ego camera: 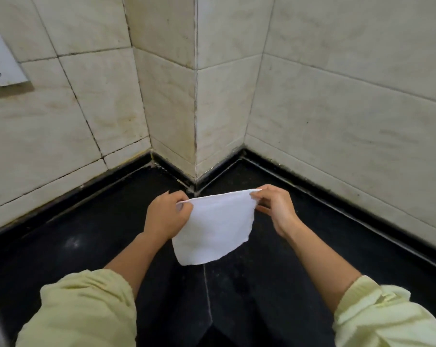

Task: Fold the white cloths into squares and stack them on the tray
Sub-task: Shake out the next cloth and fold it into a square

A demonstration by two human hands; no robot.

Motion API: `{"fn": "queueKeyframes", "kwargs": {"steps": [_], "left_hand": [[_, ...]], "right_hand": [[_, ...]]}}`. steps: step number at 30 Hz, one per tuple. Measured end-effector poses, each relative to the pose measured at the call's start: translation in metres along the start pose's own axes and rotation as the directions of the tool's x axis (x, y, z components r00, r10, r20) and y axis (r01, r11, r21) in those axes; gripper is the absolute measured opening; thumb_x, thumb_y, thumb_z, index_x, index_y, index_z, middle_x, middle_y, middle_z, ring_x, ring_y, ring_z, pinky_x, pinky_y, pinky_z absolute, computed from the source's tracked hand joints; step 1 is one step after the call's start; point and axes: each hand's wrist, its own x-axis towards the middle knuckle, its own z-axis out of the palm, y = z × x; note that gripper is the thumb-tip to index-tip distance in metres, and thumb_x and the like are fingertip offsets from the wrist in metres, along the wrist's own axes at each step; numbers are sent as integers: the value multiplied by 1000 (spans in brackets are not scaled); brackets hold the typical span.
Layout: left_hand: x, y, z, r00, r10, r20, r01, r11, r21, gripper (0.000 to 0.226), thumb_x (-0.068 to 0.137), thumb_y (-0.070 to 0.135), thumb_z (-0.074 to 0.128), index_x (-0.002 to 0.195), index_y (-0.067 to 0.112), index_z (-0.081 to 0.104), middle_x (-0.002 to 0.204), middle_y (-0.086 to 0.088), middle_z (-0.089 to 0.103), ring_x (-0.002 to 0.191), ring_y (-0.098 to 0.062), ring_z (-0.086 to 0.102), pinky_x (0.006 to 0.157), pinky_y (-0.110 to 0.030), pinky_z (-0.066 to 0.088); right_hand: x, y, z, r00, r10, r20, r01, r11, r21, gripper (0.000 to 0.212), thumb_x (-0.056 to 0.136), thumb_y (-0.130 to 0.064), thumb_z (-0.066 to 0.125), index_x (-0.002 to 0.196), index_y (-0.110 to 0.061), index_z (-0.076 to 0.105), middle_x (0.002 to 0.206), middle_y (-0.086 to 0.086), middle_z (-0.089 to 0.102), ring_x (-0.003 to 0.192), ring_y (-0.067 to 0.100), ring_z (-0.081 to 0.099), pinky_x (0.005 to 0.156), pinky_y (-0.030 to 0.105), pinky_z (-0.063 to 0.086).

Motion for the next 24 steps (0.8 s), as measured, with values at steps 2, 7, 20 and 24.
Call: {"fn": "queueKeyframes", "kwargs": {"steps": [2,7,20,24], "left_hand": [[4,15,7,1000,-2,4,2,1000,7,31,71,31,43,76,14,69,71,-2,66,70,-23,57,62,-30,40],[12,49,33,999,-16,33,18,998,-60,22,75,29,50,75,21,71,67,1,66,68,-21,61,58,-31,47],[-11,66,70,988,80,130,-54,980,-192,15,73,16,59,68,23,71,64,11,67,63,-8,62,59,-28,50],[-46,47,85,970,44,240,-6,988,-156,20,76,14,62,63,29,67,64,12,66,62,-6,61,56,-23,47]], "right_hand": [[0,-3,-24,999,-3,-34,3,1000,-13,14,78,-2,65,68,-11,62,77,7,64,80,21,60,73,32,48],[-1,-7,-80,996,5,-93,-9,999,-33,7,80,-4,68,75,-9,66,82,7,68,81,21,63,71,30,49],[-14,18,-143,992,118,-52,-120,992,-49,18,80,-4,64,68,-17,67,77,5,64,79,20,60,75,31,47],[-32,54,-151,963,270,3,-268,959,-95,14,80,-5,63,72,-16,65,80,10,59,77,23,55,68,30,45]]}}
